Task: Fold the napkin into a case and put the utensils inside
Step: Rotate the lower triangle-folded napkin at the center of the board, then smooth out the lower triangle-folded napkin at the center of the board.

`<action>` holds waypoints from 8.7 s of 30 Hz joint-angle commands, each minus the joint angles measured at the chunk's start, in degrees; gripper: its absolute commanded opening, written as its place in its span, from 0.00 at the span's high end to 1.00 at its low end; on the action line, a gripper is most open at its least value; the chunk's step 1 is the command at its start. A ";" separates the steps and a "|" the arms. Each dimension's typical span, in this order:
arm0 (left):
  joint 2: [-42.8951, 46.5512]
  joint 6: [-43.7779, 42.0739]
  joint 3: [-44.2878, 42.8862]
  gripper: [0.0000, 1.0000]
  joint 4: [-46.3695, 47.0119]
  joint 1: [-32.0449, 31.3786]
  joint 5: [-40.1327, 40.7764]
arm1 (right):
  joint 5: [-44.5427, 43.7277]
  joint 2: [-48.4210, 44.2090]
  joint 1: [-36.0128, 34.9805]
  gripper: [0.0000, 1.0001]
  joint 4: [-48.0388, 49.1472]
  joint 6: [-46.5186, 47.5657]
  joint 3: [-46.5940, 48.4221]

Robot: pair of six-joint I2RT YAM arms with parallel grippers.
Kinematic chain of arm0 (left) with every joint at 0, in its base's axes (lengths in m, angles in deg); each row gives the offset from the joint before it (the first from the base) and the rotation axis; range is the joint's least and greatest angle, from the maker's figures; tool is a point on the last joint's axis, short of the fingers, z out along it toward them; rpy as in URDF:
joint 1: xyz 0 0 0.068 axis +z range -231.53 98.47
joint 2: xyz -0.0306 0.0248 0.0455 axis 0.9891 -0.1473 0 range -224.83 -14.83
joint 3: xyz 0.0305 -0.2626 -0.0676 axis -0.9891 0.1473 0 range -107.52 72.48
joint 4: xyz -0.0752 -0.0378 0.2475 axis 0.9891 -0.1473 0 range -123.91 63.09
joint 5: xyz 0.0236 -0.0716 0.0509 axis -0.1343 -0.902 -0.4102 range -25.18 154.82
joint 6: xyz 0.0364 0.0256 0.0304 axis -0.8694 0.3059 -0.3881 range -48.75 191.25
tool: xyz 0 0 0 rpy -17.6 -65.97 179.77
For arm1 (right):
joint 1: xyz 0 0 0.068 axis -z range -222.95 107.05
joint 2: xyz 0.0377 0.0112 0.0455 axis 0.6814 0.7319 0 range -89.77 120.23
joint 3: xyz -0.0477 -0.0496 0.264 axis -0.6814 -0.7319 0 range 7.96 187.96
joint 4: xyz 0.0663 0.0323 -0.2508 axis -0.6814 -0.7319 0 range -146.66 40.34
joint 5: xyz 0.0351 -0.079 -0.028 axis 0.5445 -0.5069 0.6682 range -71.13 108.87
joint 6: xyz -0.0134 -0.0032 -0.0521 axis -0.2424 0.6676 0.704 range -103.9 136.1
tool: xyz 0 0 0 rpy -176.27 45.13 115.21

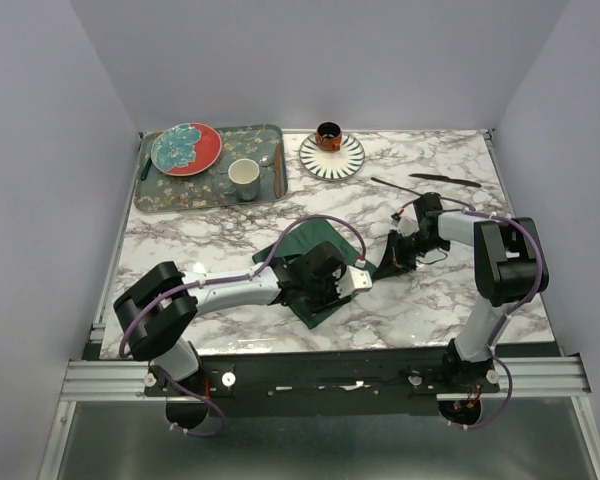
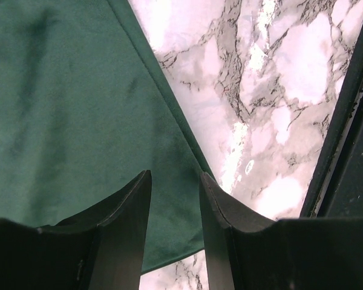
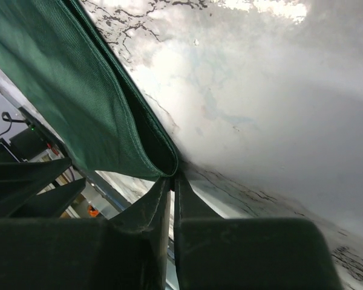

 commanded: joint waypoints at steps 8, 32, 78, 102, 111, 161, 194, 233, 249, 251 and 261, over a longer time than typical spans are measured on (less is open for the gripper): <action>-1.00 0.49 1.42 0.54 0.61 -3.42 3.97 | -0.21 0.26 0.13 0.96 1.57 0.04 -1.08; -2.31 -2.76 0.80 0.57 -3.79 -5.00 4.68 | -0.30 0.96 0.13 0.99 1.13 -0.05 -0.29; -0.64 -4.87 2.56 0.76 -5.55 -6.15 3.71 | 5.23 -2.64 4.88 0.45 -10.82 8.65 4.63; -1.79 -5.66 2.04 0.70 -5.02 -6.15 2.92 | 6.30 3.69 0.84 0.52 -7.13 5.66 11.49; -1.88 -5.84 2.12 0.70 -4.93 -6.15 2.92 | 2.34 4.74 -1.36 0.59 -8.18 6.90 11.05; 1.46 -1.46 -0.95 0.50 -5.29 -4.92 2.13 | -4.43 8.34 -2.42 0.70 -15.74 12.08 11.67; -7.32 -12.78 -7.81 0.66 -17.06 25.77 -4.82 | -24.46 28.74 -7.43 0.76 -26.02 26.50 67.56; -14.00 44.96 8.62 0.54 23.01 33.14 -41.11 | 1.02 8.61 -7.60 0.64 -10.73 5.05 7.36; 7.20 49.83 11.79 0.07 33.42 34.29 -43.66 | 13.58 -15.13 -7.78 0.00 2.43 0.85 7.62; 4.29 54.87 12.58 0.07 39.16 33.93 -43.49 | 14.64 -11.28 -7.95 0.00 4.99 -3.80 7.80; -16.36 76.60 15.04 0.12 66.35 33.58 -42.87 | 17.28 2.36 -9.36 0.00 15.72 -12.62 1.74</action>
